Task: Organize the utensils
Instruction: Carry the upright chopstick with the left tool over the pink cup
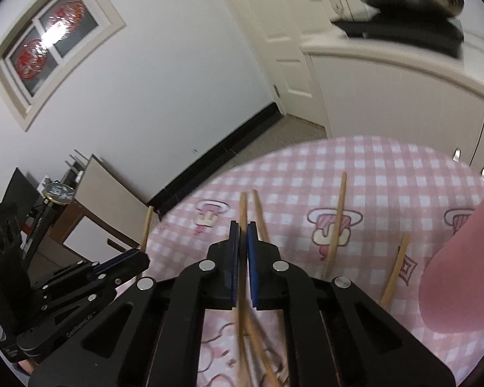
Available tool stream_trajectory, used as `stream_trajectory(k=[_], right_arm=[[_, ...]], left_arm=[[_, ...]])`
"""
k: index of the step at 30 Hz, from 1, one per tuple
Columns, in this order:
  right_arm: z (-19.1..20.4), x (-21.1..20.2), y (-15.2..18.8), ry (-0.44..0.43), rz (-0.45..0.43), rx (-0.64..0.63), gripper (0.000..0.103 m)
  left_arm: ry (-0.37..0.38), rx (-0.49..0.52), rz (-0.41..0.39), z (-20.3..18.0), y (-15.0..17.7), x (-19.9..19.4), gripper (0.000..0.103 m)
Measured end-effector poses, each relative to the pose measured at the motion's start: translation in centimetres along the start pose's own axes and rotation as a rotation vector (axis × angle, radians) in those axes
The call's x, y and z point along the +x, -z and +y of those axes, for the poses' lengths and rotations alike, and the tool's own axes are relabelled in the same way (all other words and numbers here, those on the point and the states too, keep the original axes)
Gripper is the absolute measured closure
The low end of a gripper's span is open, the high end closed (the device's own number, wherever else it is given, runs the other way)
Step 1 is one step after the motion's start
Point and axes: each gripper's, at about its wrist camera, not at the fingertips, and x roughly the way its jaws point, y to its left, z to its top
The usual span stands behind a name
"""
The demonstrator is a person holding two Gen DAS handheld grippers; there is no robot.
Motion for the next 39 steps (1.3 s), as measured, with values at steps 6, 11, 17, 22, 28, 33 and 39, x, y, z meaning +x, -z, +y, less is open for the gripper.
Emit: stream_trajectory(k=[6, 11, 17, 22, 28, 33, 39], right_arm=[[1.6, -4.1, -0.1, -0.045, -0.059, -0.043, 0.099], [3.1, -8.3, -0.3, -0.057, -0.122, -0.1, 0.099], [3.6, -12.8, -0.6, -0.033, -0.19, -0.148, 0.099], [3.7, -16.4, -1.4, 0.026, -0.252, -0.203, 0.099], [3.5, -19.4, -2.7, 0.107, -0.327, -0.254, 0.099], [2.4, -21.2, -3.6, 0.153, -0.372, -0.264, 0.099], [0.7, -22.8, -5.1, 0.204, -0.418, -0.261, 0.099]], left_arm=[[0.035, 0.027, -0.076, -2.5, -0.5, -4.2, 0.097], [0.063, 0.059, -0.147, -5.1, -1.1, -7.9, 0.097], [0.093, 0.092, -0.24, -8.4, -1.8, -12.1, 0.097], [0.12, 0.114, -0.307, -11.2, -3.0, -14.4, 0.098], [0.153, 0.14, -0.374, -14.8, -4.9, -15.9, 0.098], [0.185, 0.149, -0.408, -17.3, -6.8, -16.3, 0.098], [0.235, 0.132, -0.457, -19.6, -9.0, -16.1, 0.098]])
